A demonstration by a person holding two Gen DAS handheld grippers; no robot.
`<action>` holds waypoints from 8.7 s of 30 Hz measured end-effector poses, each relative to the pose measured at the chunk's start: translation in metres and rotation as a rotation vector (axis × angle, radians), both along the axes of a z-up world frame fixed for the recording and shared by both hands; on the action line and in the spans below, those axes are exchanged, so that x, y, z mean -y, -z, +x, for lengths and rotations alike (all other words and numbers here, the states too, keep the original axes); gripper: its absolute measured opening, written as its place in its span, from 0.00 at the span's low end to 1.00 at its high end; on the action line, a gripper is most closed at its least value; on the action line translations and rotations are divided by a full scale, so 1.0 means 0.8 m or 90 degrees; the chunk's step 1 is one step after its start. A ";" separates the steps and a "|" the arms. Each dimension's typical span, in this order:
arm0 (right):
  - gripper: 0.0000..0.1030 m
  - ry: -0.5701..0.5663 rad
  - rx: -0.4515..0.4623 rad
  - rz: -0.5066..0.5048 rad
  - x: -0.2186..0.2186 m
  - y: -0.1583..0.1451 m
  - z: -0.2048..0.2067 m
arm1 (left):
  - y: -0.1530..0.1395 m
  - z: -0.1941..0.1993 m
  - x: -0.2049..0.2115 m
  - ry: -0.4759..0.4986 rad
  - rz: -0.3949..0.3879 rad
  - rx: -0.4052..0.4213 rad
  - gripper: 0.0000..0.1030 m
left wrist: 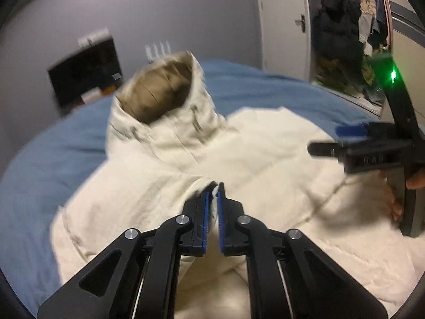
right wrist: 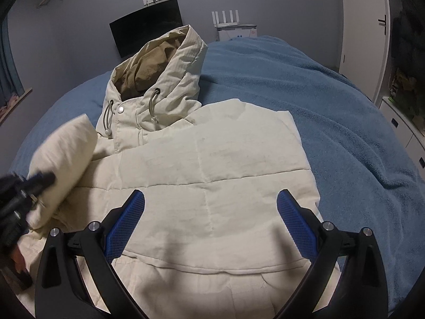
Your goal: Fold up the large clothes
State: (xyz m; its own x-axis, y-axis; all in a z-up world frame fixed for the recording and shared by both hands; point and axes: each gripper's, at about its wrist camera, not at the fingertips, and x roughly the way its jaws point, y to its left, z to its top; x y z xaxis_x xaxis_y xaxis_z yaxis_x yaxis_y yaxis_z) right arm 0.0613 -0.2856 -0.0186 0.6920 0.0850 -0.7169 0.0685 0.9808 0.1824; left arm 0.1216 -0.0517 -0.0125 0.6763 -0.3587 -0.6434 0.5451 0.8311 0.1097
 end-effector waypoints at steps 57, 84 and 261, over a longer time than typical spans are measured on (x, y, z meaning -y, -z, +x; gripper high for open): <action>0.19 -0.332 0.145 -0.277 -0.259 -0.043 0.004 | 0.025 0.040 -0.270 -0.376 -0.133 -0.147 0.82; 0.52 -0.013 -0.066 0.213 0.027 0.024 0.054 | 0.040 0.040 -0.208 -0.258 -0.049 -0.155 0.82; 0.07 -0.244 0.122 -0.015 -0.054 0.000 0.127 | -0.093 0.114 -0.038 0.065 0.031 -0.049 0.03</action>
State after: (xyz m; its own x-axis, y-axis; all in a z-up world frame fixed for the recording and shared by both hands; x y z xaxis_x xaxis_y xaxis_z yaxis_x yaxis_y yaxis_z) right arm 0.1630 -0.2425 -0.0187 0.7348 0.3470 -0.5828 -0.3346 0.9329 0.1335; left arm 0.2128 -0.0212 0.0616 0.5860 -0.3897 -0.7105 0.6345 0.7660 0.1031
